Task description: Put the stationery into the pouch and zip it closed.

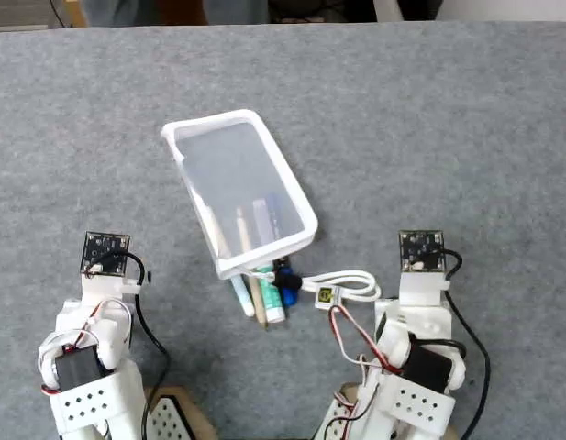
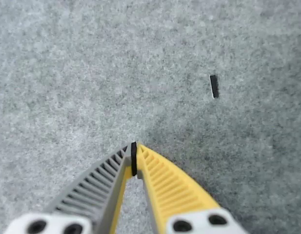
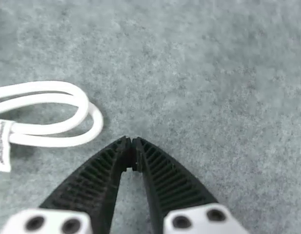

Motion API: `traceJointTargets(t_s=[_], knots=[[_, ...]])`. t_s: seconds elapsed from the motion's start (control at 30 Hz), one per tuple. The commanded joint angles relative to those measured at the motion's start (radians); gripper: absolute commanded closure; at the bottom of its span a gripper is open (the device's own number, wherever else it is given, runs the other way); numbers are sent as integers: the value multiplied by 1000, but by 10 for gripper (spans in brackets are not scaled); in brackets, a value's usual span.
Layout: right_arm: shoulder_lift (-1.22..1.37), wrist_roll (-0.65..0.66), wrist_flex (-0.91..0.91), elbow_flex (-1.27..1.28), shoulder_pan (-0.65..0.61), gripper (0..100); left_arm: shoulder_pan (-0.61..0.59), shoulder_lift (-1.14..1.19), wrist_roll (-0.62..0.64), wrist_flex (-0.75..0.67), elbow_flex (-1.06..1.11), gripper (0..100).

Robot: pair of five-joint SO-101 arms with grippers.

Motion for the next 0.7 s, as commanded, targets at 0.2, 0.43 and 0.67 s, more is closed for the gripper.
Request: traceJointTargets(t_s=[0.2, 0.43, 0.67], knots=[[-31, 245, -81, -68, 8, 985, 87, -8, -5, 46, -139, 971], [21, 255, -26, -272, 14, 985, 85, 17, -5, 112, -298, 970], [432, 272, -11, -564, 107, 985, 85, 285, 23, 52, -516, 970]])
